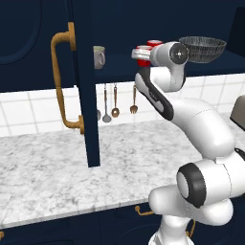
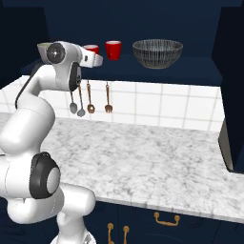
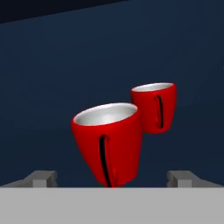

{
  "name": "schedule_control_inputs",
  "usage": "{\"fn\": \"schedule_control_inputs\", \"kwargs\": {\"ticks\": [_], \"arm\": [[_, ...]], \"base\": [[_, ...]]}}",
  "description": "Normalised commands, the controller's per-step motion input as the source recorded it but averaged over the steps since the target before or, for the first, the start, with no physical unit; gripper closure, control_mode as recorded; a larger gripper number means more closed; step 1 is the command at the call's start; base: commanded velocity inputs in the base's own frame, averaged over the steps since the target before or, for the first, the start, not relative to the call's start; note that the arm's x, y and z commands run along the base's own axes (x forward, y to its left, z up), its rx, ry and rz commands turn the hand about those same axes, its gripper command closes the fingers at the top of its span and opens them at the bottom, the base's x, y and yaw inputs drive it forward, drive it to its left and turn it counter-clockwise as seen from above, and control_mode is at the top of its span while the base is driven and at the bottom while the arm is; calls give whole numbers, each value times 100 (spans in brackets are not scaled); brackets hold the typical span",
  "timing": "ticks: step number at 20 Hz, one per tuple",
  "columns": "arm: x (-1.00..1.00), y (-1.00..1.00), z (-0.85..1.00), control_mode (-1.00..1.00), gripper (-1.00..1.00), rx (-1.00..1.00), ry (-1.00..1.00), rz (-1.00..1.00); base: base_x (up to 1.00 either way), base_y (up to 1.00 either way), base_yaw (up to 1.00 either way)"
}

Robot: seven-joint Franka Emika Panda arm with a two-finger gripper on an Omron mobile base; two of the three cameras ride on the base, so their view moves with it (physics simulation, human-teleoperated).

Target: Gather all objects into one cabinet and sort the glasses and bowls to opposite sides.

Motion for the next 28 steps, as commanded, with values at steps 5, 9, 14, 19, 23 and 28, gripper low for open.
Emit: {"fn": "schedule_control_inputs", "kwargs": {"ticks": [5, 9, 14, 19, 23, 28], "arm": [[21, 10, -3, -100, -100, 0, 0, 0], [8, 8, 0, -100, -100, 0, 0, 0], [5, 0, 0, -100, -100, 0, 0, 0], [11, 0, 0, -100, -100, 0, 0, 0], [5, 0, 0, -100, 100, 0, 0, 0], [1, 0, 0, -100, 100, 0, 0, 0]], "base": [[0, 0, 0], [0, 0, 0], [0, 0, 0], [0, 0, 0], [0, 0, 0], [0, 0, 0]]}}
